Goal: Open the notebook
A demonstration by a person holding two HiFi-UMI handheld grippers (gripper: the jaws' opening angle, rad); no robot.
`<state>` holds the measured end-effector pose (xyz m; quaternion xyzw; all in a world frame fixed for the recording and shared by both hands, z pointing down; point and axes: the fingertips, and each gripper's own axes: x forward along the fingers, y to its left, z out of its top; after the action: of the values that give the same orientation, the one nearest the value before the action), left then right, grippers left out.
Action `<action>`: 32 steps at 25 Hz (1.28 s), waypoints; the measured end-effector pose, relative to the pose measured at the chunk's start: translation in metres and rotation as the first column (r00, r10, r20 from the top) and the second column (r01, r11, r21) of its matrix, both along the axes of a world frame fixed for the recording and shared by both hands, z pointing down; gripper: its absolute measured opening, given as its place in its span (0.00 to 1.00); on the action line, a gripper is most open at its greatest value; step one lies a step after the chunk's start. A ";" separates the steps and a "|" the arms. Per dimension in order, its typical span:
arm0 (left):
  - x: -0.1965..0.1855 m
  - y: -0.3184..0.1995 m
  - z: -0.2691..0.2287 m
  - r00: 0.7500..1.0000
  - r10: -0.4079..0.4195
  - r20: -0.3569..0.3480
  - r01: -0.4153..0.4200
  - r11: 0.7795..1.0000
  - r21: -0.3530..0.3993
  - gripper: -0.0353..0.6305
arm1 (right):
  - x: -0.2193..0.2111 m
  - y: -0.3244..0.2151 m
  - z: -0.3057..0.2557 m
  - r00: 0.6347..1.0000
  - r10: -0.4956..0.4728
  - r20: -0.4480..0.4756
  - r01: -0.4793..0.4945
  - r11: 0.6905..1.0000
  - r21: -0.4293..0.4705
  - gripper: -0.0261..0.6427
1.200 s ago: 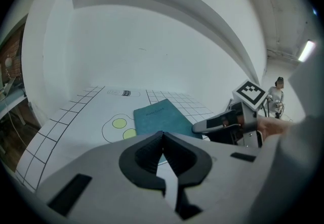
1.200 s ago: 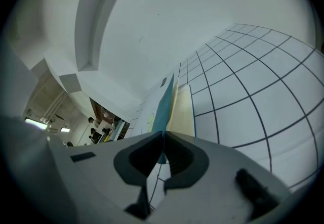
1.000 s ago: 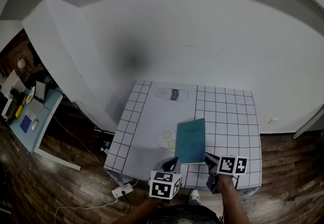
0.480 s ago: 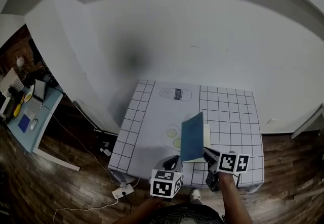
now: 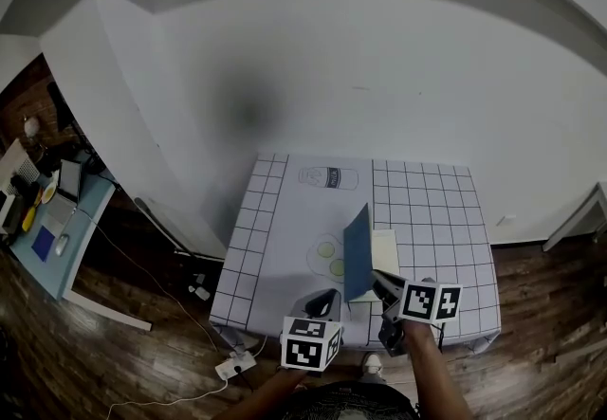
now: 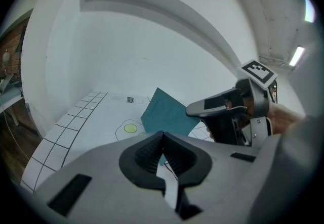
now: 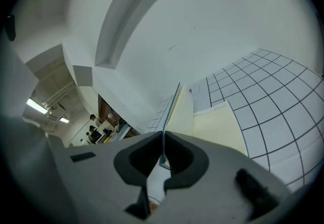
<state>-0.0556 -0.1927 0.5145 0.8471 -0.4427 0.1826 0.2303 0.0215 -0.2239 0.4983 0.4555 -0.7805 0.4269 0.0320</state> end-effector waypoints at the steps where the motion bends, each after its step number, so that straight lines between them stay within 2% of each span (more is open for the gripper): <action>1: -0.003 0.000 0.000 1.000 0.001 0.000 -0.001 1.000 0.001 0.07 | -0.004 0.000 -0.001 1.000 -0.001 -0.001 0.001 1.000 0.005 0.08; 20: -0.055 -0.005 0.000 1.000 -0.009 -0.011 0.009 1.000 0.015 0.07 | -0.071 -0.006 -0.003 0.998 -0.048 -0.038 0.050 0.998 0.043 0.08; 32: -0.098 -0.004 0.010 0.999 -0.033 -0.001 0.033 0.999 -0.002 0.07 | -0.121 -0.009 0.020 0.985 -0.100 -0.142 0.105 0.994 0.027 0.08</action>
<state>-0.1538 -0.1969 0.5246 0.8395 -0.4565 0.1787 0.2345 -0.0992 -0.2327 0.5180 0.4440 -0.8060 0.3783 0.1009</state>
